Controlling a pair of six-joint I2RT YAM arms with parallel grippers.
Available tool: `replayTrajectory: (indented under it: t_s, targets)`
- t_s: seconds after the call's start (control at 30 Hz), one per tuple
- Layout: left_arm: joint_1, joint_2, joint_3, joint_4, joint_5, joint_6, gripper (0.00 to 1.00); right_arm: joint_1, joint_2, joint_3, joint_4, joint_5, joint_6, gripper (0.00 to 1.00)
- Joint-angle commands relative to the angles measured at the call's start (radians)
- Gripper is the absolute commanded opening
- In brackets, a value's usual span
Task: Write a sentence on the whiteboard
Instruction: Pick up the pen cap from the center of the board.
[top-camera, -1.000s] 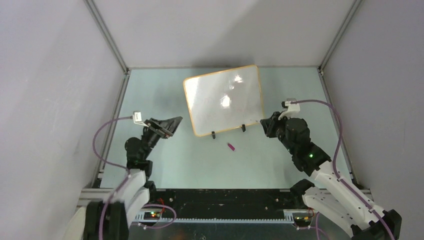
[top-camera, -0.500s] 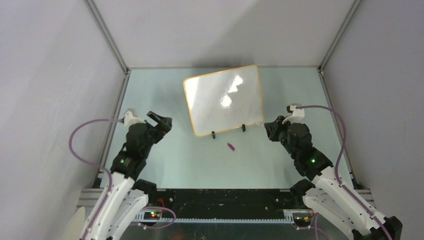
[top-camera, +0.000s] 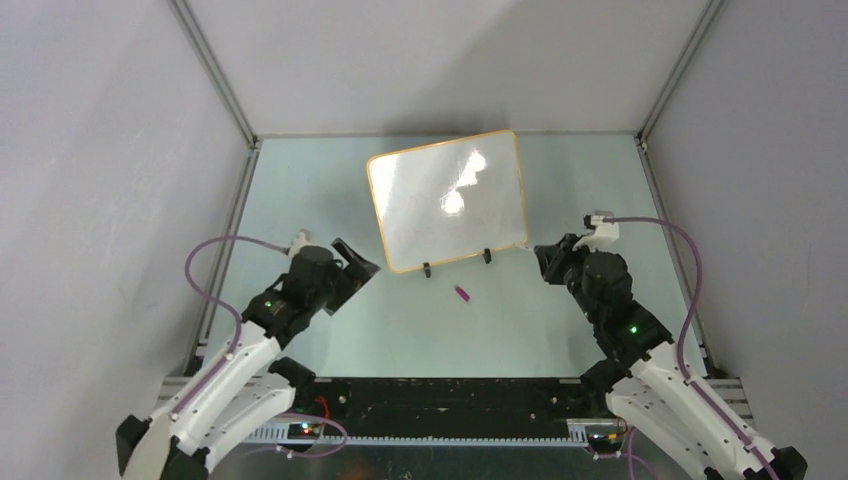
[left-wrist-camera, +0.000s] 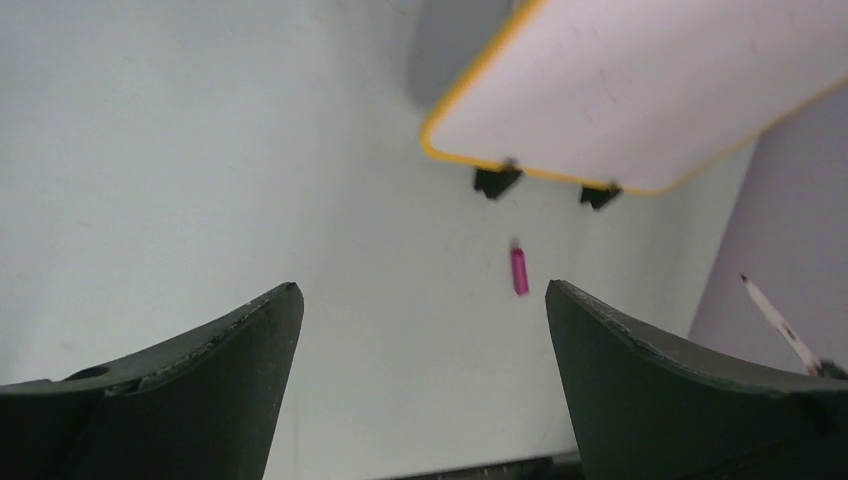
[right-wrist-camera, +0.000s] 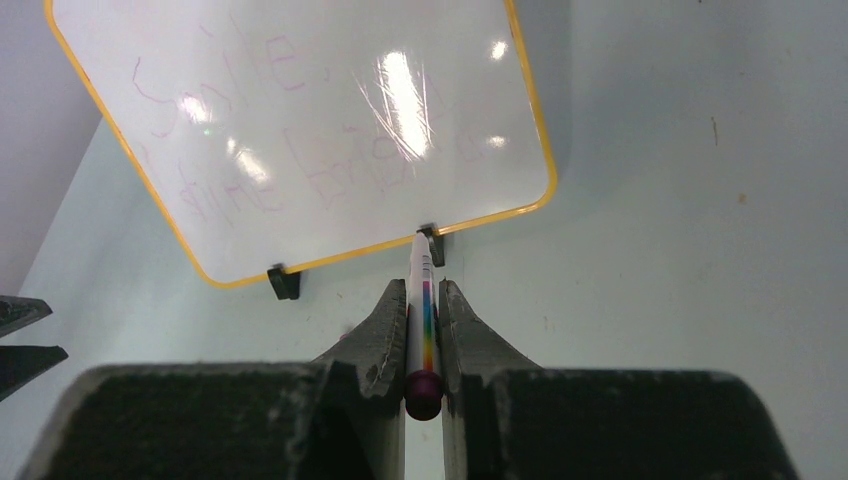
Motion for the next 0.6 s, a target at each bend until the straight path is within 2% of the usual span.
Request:
replayTrajectory:
  t_s: [0.0, 0.1, 0.17, 0.23, 0.33, 0.37, 0.43, 0.57]
  targets:
    - [-0.181, 0.122, 0.110, -0.003, -0.115, -0.192, 0.97, -0.006, -0.033, -0.024, 0.018, 0.021, 0.009, 0.00]
    - [-0.323, 0.267, 0.224, -0.066, -0.207, -0.255, 0.96, -0.008, -0.036, -0.032, 0.025, 0.012, 0.011, 0.00]
    - [-0.378, 0.363, 0.302, -0.092, -0.240, -0.309, 0.94, -0.010, -0.036, -0.033, 0.025, 0.008, 0.009, 0.00]
    - [-0.418, 0.439, 0.343, -0.072, -0.242, -0.370, 0.88, -0.012, -0.038, -0.033, 0.025, 0.004, 0.004, 0.00]
    - [-0.478, 0.549, 0.362, 0.027, -0.225, -0.475, 0.71, -0.016, -0.047, -0.033, 0.024, 0.005, 0.001, 0.00]
    - [-0.489, 0.576, 0.378, 0.043, -0.210, -0.487, 0.69, -0.017, -0.051, -0.033, 0.025, 0.003, 0.002, 0.00]
    - [-0.513, 0.692, 0.442, 0.048, -0.192, -0.515, 0.67, -0.018, -0.057, -0.033, 0.024, -0.002, 0.003, 0.00]
    - [-0.541, 0.841, 0.580, -0.040, -0.187, -0.542, 0.68, -0.021, -0.073, -0.032, 0.018, -0.001, 0.002, 0.00]
